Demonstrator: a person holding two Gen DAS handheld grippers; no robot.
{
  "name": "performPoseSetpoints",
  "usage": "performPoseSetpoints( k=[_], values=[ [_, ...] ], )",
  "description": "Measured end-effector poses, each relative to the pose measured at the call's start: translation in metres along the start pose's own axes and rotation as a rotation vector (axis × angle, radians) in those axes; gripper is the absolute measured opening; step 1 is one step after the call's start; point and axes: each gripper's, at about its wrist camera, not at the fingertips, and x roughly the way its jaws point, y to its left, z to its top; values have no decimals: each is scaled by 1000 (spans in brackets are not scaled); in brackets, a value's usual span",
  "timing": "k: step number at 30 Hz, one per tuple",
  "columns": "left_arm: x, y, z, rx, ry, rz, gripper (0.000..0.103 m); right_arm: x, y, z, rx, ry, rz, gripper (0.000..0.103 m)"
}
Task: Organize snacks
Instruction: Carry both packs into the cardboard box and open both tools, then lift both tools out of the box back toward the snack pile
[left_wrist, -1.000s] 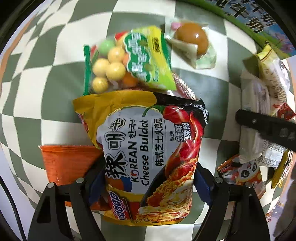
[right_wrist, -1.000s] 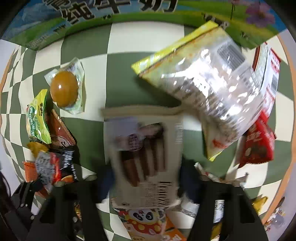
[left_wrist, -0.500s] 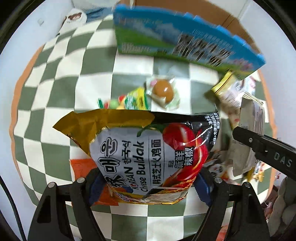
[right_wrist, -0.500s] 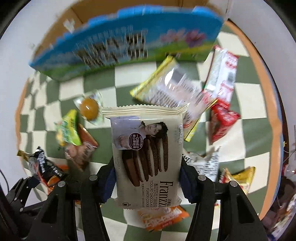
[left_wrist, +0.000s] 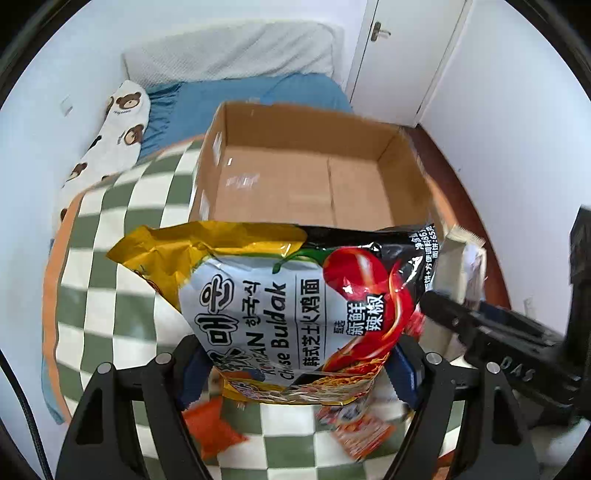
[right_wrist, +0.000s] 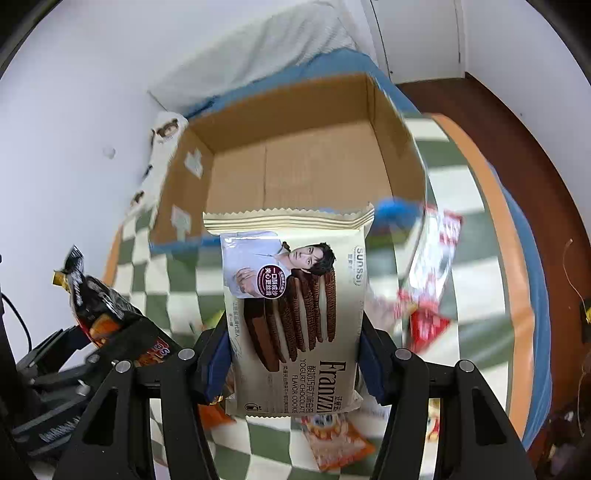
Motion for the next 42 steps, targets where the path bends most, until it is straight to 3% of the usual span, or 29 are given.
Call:
performPoseSetpoints(
  k=[7,10,16,22,30,31,32,34,42],
  values=[
    [24,2,103,-21,17,-8,79,6,5,90,-26,-44,39,61],
    [65,7,147,-23,77,9,79,31,8,130,-37,-29,29,61],
    [161,17,194,-13,229,42,79,120,8,194,-54,66,-12,61],
    [228,19,212,-23,338,22,79,197,2,220,-77,163,-59,61],
    [266,11,225,10,393,26,79,255,-4,228,-106,227,-68,63],
    [267,11,224,2,392,26,79,258,-3,228,-108,229,-74,70],
    [267,10,223,-9,388,22,82,260,-1,229,-110,227,-80,85],
    [264,9,221,-17,377,19,92,264,0,229,-110,228,-81,96],
    [243,9,220,-12,310,48,93,258,3,227,-114,208,-109,96]
  ],
)
